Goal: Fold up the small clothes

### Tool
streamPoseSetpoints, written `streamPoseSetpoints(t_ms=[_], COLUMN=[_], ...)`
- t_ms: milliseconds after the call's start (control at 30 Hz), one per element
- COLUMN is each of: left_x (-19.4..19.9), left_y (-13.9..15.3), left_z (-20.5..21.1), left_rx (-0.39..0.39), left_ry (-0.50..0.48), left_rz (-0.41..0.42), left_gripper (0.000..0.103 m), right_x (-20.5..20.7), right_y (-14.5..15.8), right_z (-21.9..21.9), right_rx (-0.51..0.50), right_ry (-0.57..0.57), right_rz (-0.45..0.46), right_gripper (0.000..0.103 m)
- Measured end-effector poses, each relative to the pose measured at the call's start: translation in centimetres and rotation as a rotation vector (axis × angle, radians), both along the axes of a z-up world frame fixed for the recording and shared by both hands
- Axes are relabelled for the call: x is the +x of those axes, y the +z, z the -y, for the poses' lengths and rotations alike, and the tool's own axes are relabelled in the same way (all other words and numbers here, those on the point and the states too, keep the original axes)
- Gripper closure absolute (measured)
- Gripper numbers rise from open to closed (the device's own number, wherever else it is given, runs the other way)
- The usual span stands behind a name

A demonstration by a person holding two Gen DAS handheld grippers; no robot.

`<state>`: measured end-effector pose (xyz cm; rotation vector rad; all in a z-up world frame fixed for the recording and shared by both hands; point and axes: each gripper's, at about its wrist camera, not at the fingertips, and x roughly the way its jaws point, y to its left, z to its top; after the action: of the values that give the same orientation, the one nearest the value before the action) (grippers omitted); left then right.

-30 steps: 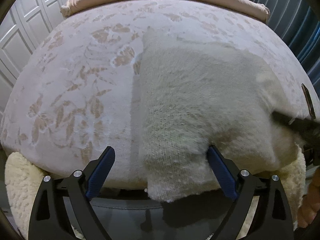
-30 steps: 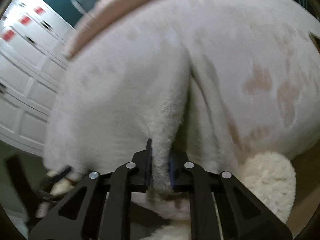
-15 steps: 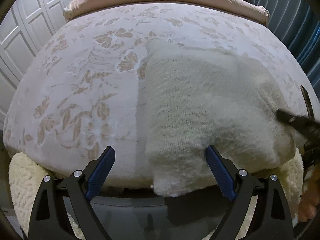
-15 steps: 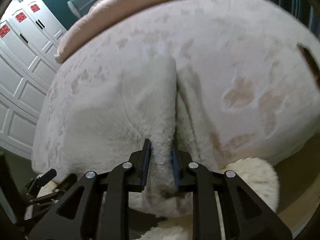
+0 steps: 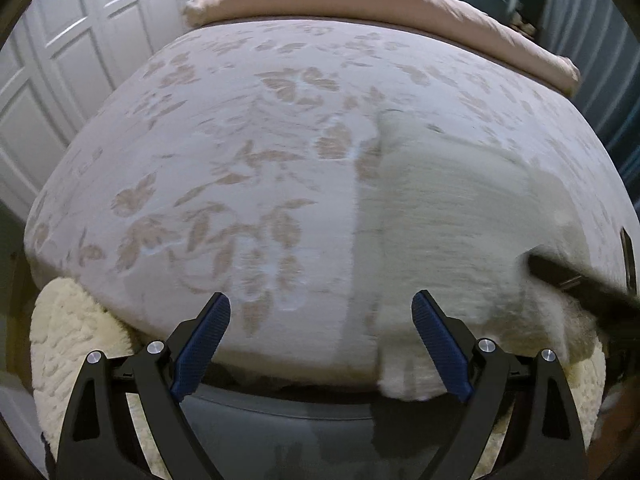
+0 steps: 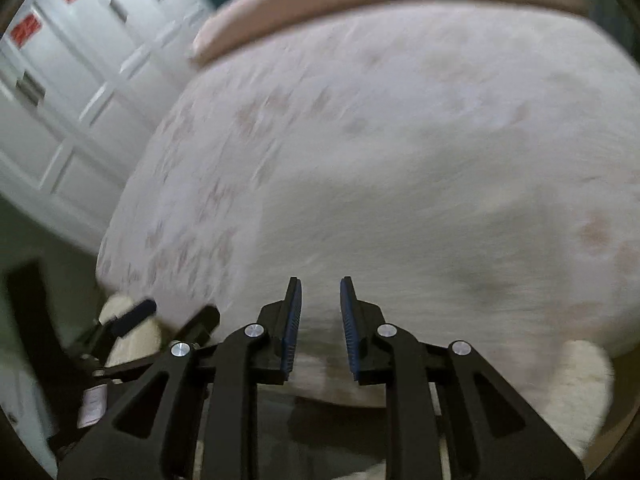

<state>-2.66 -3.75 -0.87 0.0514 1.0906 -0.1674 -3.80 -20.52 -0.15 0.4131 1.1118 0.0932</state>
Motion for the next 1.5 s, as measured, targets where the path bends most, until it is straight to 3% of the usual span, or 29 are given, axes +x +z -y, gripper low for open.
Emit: streamPoseSetpoints(t_ms=[67,100,200,367,500,567,700,833,933,967,1033,1133,1200,1233,1400,1433,1500], left_x=[0.0,0.1,-0.1,-0.2,-0.3,-0.4,-0.7,-1.0,-1.5,-1.6,-2.0,-2.4,-2.8,-2.8,-3.3,-3.3,-2.9], left_y=[-0.2,-0.3,-0.4,-0.5,-1.0,-1.1,-0.6,-0.2,-0.2,-0.3,-0.5,-0.5,-0.4,-0.3,-0.1,-0.4,-0.8], left_z=[-0.8,-1.1,-1.6,-1.6,-1.1,-0.9,-0.7,0.4,1.8,2.4,3.6,5.3,6.4,6.7,7.7,7.8,7.9], left_rx=[-0.003,-0.006,-0.014,-0.026,-0.028,-0.021,-0.018,-0.028,-0.017,-0.013,-0.005,0.009,0.02,0.023,0.053,0.058,0.06], left_ry=[0.014,0.02,0.028,0.012,-0.009,-0.017,-0.028,-0.06,-0.106,-0.124,-0.147,-0.184,-0.208,-0.214,-0.233,-0.229,-0.223], left_rz=[-0.008,-0.012,-0.021,-0.021,-0.037,-0.043,-0.035,-0.031,-0.023,-0.026,-0.033,-0.033,-0.028,-0.027,-0.008,-0.013,-0.027], left_gripper=[0.013,0.013,0.013,0.013,0.013,0.013,0.013,0.013,0.013,0.013,0.013,0.013,0.013,0.013,0.013,0.013,0.013], right_x=[1.5,1.9,2.3,0.0,-0.6,-0.6,-0.9,-4.0,-6.9,-7.8,-8.7,-9.0,-8.0,-7.7,-8.9,-9.1,-8.4], right_y=[-3.7,-4.2,-2.3,0.9,-3.9,-5.2,-2.8,0.7,1.6,1.4,0.7,-1.0,-2.6,-2.7,3.3,3.9,2.3], right_z=[-1.8,-2.1,-2.0,-1.5,-2.4,-2.8,-1.8,2.7,6.4,7.6,9.0,9.9,9.6,9.3,8.2,8.3,9.3], right_rx=[0.001,0.008,-0.01,-0.035,-0.036,-0.037,-0.014,-0.071,-0.122,-0.129,-0.095,-0.036,-0.057,-0.053,-0.095,-0.104,-0.121], right_ry=[0.03,0.038,0.025,-0.008,0.0,0.006,-0.008,-0.136,-0.245,-0.277,-0.312,-0.324,-0.311,-0.297,-0.276,-0.282,-0.286], right_rz=[-0.085,-0.071,-0.082,-0.005,-0.127,-0.121,-0.1,-0.013,0.01,0.006,-0.008,-0.017,-0.054,-0.055,0.191,0.206,0.159], right_gripper=[0.084,0.085,0.083,0.083,0.084,0.085,0.085,0.082,0.063,0.062,0.062,0.046,0.065,0.086,0.089,0.089,0.089])
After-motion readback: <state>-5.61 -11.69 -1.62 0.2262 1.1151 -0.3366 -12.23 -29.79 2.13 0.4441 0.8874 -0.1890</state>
